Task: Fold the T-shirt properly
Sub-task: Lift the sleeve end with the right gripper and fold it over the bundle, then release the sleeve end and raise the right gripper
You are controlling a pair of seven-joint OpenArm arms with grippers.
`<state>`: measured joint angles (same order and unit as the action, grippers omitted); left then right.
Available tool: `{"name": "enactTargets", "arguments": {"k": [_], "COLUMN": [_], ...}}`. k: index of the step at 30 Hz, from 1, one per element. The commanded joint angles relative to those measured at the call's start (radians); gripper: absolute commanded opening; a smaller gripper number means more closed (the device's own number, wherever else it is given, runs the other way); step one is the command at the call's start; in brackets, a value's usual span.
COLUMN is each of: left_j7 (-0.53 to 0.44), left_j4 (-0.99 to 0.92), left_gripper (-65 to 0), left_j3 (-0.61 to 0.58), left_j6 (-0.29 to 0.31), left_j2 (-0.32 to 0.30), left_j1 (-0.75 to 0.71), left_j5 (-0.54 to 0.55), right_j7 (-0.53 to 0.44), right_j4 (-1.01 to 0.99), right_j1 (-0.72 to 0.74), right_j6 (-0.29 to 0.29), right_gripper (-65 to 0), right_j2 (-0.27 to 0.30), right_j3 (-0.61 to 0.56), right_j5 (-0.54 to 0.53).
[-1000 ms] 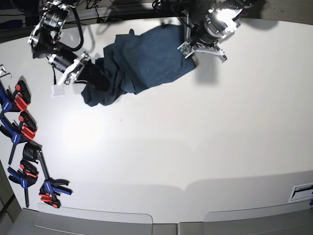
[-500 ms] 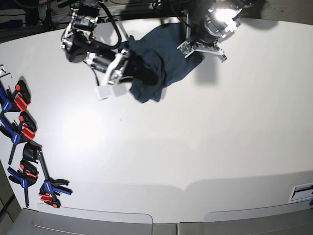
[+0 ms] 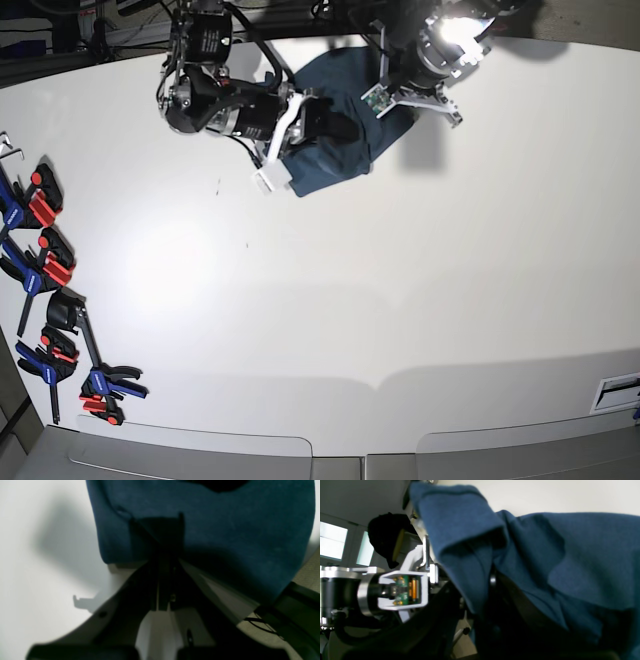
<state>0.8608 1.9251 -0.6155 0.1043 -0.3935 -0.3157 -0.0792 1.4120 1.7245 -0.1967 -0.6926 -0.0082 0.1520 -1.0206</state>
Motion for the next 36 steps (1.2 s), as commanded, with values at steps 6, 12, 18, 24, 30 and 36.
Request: {"name": "enactTargets", "arguments": {"k": [6, 12, 18, 24, 30, 36], "left_j7": [-0.021, 0.001, 0.050, 0.083, 0.116, 0.115], "left_j4": [0.018, 0.021, 0.040, 0.077, 0.104, 0.104], "left_gripper": [-65.0, -65.0, -65.0, -65.0, -65.0, -65.0], "left_j3": [0.001, 0.001, 0.001, 0.001, 0.001, 0.023], "left_j6": [-0.007, -0.016, -0.089, -0.117, -0.117, -0.120], "left_j2": [0.000, -0.001, -0.003, -0.003, -0.003, -0.007], "left_j1": [0.002, 0.003, 0.002, 0.003, 0.002, 0.002], "left_j5": [0.001, -0.103, -0.206, -0.289, -0.365, -0.365], "right_j7": [-0.016, -0.016, -0.016, -0.016, -0.016, -0.016], "right_j4": [0.019, 0.019, 0.019, 0.019, 0.019, 0.019], "right_j1": [0.011, 0.011, 0.011, 0.011, 0.011, 0.011], "right_j6": [-0.006, -0.006, -0.006, -0.006, -0.006, -0.006], "right_gripper": [-53.4, -47.2, -47.2, -47.2, -44.7, -40.6], "right_j2": [0.000, 0.000, -0.001, 0.000, 0.000, 0.000], "right_j3": [-0.002, -0.002, -0.002, -0.002, -0.003, -0.003], "right_j5": [-0.031, -0.070, -0.154, -0.218, -0.244, -0.252]}}
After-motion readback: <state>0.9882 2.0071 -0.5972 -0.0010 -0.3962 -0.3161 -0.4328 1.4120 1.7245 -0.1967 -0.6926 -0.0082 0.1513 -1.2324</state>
